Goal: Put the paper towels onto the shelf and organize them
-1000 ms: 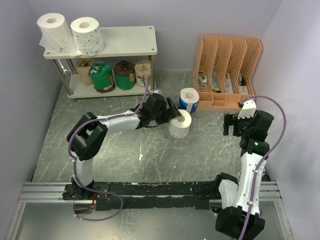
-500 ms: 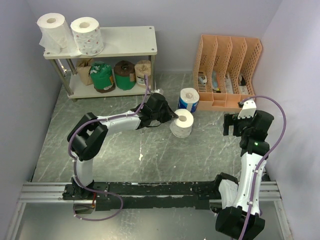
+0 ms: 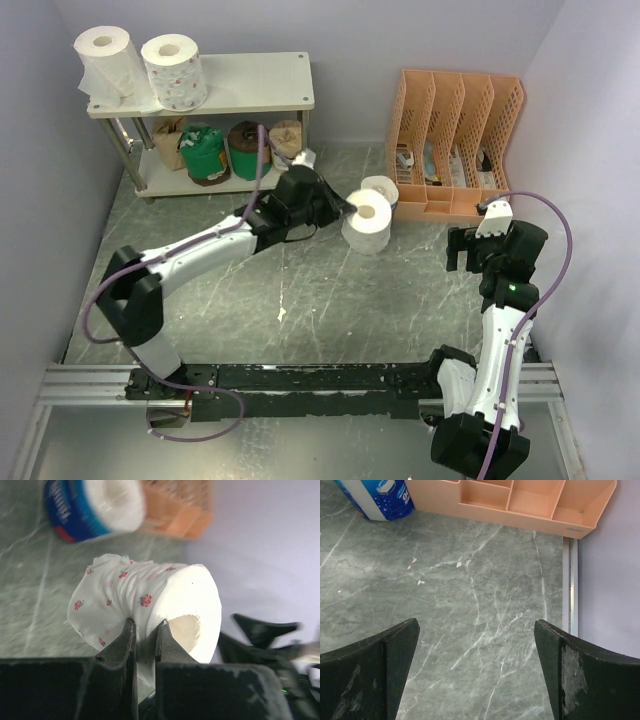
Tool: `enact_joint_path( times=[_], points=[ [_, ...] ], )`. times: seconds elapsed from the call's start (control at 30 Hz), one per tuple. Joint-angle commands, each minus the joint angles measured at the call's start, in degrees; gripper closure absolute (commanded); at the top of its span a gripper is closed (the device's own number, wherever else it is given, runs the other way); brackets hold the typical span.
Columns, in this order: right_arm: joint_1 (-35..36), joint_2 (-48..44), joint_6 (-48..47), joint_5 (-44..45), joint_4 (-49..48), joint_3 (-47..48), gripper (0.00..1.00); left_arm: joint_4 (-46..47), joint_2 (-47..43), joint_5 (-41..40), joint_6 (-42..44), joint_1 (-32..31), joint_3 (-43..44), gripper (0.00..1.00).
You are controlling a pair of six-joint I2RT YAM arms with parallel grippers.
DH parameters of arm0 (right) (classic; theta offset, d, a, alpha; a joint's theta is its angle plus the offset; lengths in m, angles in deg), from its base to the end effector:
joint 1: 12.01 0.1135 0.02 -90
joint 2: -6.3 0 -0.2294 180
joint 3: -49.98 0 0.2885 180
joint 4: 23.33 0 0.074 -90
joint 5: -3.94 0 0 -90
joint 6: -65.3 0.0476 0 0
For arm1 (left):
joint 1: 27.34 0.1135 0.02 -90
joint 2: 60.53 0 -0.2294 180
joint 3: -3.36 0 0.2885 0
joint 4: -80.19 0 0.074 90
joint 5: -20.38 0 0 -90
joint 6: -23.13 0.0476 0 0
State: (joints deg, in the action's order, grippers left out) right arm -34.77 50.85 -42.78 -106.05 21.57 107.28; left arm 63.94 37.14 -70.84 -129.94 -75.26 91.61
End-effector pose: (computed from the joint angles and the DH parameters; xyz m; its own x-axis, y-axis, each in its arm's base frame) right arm 0.2262 -0.0772 0.2749 -0.4965 -0.1080 -0.8613 -0.0604 0.9941 -0.0898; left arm 0.2989 -0.3295 0.2410 -0.7816 -0.4644 -0.4164 0.0714 0.5966 -0.7994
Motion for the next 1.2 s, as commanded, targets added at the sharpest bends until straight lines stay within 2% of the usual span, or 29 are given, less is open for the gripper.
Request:
enact_joint_path(
  times=[0.0,0.2,0.33,0.47,0.63,0.9,1.17],
  points=[
    [0.09,-0.3,-0.43,-0.14,-0.26,-0.63,0.0,-2.88,-7.32,-6.43,-4.15,-0.39,6.67,0.93],
    [0.06,-0.42,-0.49,-0.31,-0.26,-0.62,0.0,-17.71,-5.64,-12.65,-7.5,0.24,22.91,0.93],
    [0.09,-0.34,-0.47,-0.34,-0.19,-0.52,0.0,-18.76,-6.07,-23.52,-8.4,0.12,30.26,0.93],
    [0.09,-0.31,-0.45,-0.27,-0.13,-0.51,0.0,-11.13,-9.74,-35.95,-8.55,-0.1,27.42,0.93],
    [0.09,-0.19,-0.45,-0.23,-0.24,-0.57,0.0,-7.29,-9.37,-49.8,-4.88,-0.23,30.18,0.93],
    [0.09,0.18,-0.29,-0.05,-0.33,-0.48,0.0,6.52,-2.7,-63.36,10.53,-0.21,37.12,0.93],
    [0.09,0.2,-0.27,0.13,-0.32,-0.48,0.0,29.43,0.21,-76.36,27.56,-0.24,35.02,0.93]
  ],
)
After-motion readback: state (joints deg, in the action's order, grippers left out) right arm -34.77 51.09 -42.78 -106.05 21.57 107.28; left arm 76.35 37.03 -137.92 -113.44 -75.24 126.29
